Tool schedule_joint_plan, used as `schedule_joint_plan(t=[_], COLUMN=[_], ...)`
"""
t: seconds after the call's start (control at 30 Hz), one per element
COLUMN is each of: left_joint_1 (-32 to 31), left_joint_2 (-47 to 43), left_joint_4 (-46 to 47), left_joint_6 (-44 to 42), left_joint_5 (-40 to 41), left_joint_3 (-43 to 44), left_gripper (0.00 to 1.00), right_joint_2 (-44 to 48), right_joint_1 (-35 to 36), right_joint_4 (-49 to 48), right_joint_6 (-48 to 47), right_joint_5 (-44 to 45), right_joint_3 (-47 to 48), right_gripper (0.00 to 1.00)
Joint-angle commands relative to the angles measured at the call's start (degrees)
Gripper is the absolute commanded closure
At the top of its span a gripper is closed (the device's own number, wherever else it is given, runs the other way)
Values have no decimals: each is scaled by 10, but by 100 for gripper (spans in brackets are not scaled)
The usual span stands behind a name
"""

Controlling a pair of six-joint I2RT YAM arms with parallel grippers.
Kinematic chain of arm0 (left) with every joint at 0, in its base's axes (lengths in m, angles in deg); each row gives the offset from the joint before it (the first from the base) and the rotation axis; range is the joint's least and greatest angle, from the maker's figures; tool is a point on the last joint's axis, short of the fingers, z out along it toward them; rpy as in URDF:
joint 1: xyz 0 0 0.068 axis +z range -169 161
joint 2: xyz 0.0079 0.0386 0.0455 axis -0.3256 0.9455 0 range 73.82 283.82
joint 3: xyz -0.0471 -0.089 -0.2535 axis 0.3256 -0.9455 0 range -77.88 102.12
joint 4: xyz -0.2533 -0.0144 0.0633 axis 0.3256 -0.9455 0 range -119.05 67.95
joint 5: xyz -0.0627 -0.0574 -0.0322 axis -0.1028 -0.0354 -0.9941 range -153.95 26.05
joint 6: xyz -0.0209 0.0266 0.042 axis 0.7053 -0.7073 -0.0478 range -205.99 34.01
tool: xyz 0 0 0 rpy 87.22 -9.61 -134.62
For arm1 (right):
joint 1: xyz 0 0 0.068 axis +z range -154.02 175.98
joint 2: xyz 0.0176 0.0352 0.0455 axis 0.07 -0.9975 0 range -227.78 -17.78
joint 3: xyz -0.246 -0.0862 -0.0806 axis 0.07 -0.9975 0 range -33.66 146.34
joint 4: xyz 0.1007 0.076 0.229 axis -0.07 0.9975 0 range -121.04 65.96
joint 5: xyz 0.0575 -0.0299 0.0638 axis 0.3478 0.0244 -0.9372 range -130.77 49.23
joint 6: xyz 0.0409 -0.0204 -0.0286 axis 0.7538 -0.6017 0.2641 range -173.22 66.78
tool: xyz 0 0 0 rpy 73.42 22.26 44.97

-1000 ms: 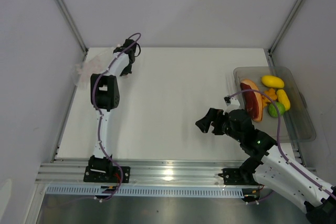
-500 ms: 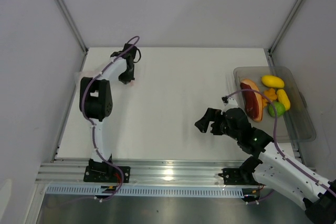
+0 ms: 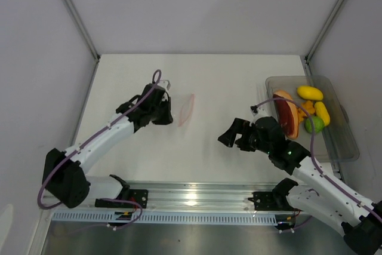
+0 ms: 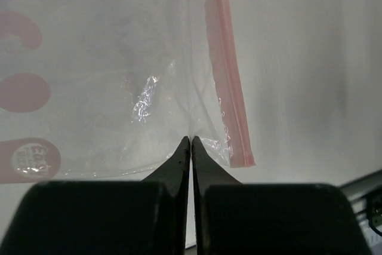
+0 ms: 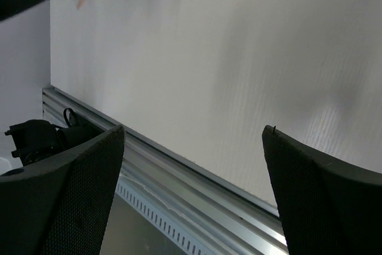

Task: Place the food in the zip-top bag and seal the zipper
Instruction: Open the zipper of the food storage bag.

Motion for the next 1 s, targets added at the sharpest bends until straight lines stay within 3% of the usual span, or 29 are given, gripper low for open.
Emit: schedule_joint_plan(t=[0.0, 0.23, 0.4, 0.6, 0.97], left_joint_1=[-42, -162, -208, -236, -258], left_joint_2=[-84, -185, -223, -265, -314], left_joint_4=[59, 111, 136, 121, 127], left_joint_6=[67, 111, 141, 149, 164], left_joint_5=[-51, -68, -70, -68, -80], left_joint_3=[-78, -167, -219, -231, -240], left_gripper=[99, 99, 99, 99, 100], right_joint_2=[1, -2, -38, -70, -171], right_joint_1=[-6, -20, -18, -13, 12], right_joint_4=[-27, -110, -216, -307, -392], right_joint_6=[49, 127, 171, 207, 220], right_joint_5=[-31, -68, -111, -112, -104], right_joint_3=[-12, -95, -151, -188, -165], right_gripper=[4, 7, 11, 14, 16])
